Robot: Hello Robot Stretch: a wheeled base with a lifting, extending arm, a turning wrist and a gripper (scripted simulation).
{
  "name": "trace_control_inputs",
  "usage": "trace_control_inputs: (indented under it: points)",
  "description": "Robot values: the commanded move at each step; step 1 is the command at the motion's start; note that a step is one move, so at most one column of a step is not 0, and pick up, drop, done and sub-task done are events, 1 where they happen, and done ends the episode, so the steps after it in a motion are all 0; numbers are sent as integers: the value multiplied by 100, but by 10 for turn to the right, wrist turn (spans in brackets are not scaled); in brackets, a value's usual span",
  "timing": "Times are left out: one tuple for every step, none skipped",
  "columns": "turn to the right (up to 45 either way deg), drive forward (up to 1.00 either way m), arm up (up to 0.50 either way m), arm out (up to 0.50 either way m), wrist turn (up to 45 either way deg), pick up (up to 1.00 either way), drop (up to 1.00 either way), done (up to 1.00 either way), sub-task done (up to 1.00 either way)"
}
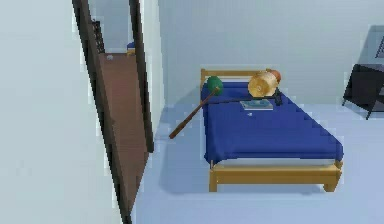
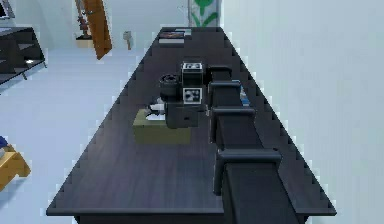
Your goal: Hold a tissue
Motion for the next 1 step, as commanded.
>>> trace_control_inputs:
  points:
    - [0, 0, 0, 0, 0, 0, 0, 100, 0]
